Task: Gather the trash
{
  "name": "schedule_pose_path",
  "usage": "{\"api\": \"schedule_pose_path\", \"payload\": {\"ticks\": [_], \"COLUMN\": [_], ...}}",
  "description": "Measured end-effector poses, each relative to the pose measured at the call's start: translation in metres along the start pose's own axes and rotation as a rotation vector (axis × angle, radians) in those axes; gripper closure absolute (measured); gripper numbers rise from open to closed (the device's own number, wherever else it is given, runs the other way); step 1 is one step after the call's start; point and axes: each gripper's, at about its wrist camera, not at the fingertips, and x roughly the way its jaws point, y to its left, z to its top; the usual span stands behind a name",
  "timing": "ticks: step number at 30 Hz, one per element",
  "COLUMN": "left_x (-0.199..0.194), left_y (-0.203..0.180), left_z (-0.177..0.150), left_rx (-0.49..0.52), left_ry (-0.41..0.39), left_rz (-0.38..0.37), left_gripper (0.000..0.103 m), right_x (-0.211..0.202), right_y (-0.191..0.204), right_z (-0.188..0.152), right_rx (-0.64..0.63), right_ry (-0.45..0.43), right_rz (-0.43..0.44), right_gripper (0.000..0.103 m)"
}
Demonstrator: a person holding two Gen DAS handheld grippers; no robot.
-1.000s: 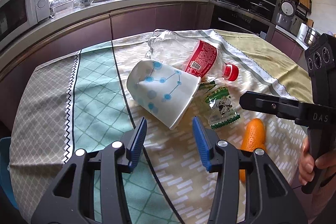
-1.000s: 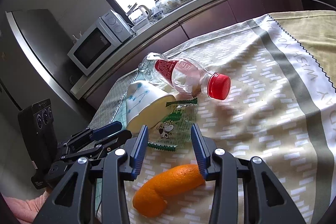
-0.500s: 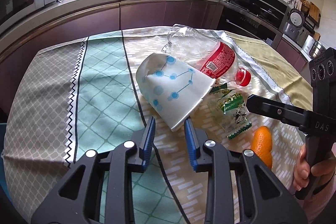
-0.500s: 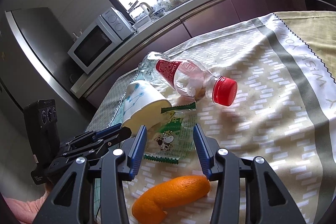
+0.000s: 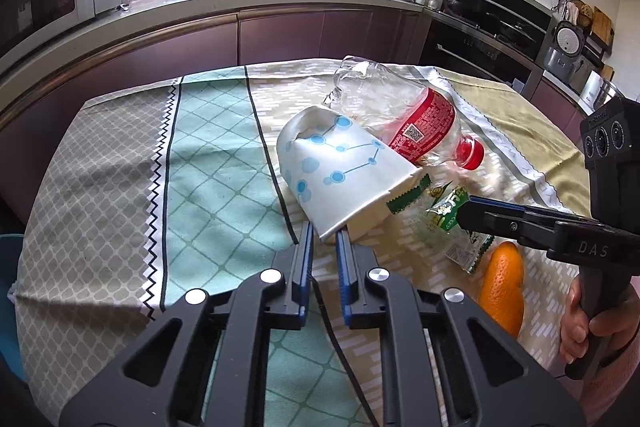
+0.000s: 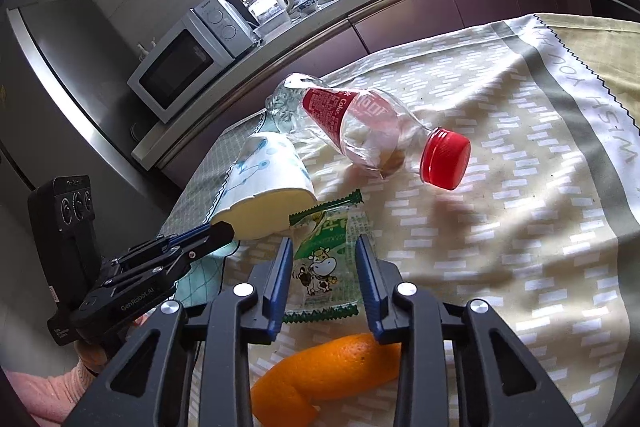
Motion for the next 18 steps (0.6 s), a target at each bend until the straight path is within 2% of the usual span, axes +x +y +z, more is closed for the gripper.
{"api": "schedule_pose_path", "payload": {"ticks": [9, 10, 11, 18], "left_x": [-0.020, -0.022, -0.025, -0.042], "left_y": [0.005, 0.005, 0.007, 0.014], "left_z": [-0.006, -0.007, -0.008, -0.016], "left_rx": [0.010, 0.013, 0.014, 0.020], "left_ry": [-0.046, -0.051, -0.057, -0.082], "left_rz": [0.008, 0.009, 0.010, 0.028], "left_gripper": [0.094, 0.094, 0.095, 0.097], "right_x": [-0.003, -0.004, -0.006, -0.014], "right_y": [0.010, 0.011, 0.012, 0.021], "right_z": [-0.003, -0.003, -0.003, -0.005], "right_rx": [-0.038, -0.039, -0.041, -0.059], "right_ry": [-0.009, -0.013, -0.015, -0.034], "right_rz": [0.016, 0.020, 0.026, 0.037], "right_gripper": [0.088, 0.091, 0.102, 0.102]}}
